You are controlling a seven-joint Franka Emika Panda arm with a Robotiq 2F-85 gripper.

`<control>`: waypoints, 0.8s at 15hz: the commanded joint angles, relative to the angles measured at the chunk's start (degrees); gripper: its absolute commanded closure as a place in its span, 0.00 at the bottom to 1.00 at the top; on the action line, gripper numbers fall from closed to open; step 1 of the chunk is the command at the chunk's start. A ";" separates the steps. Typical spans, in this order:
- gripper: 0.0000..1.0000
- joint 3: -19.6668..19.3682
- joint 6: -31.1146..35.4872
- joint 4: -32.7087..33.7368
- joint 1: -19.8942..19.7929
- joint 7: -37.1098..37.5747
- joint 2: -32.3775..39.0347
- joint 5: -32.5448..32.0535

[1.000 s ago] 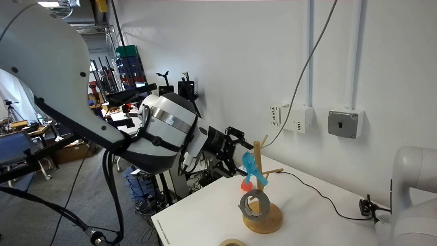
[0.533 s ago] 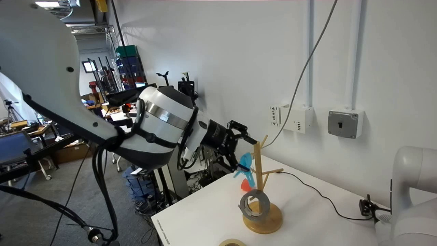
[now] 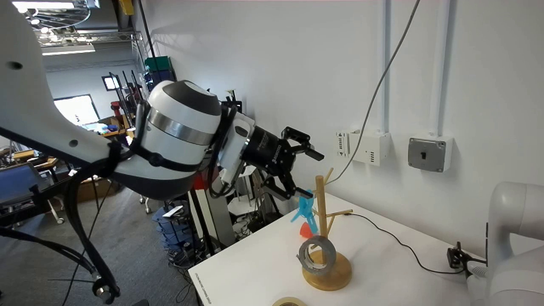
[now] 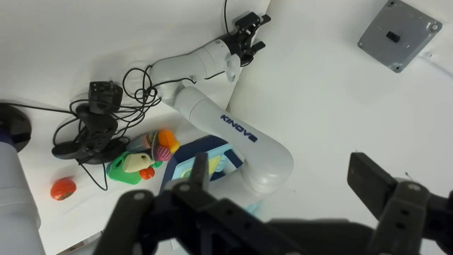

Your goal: Remove the tape off of the wooden holder then put the dark brown tape on the bottom position of the wooden holder then put the peg on the top position of the wooden holder

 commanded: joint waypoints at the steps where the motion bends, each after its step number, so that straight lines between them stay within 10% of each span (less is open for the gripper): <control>1: 0.00 -1.76 -0.67 -3.61 -0.41 -4.73 -6.47 5.30; 12: 0.00 -4.40 -4.03 -7.46 2.65 -18.33 -11.86 26.37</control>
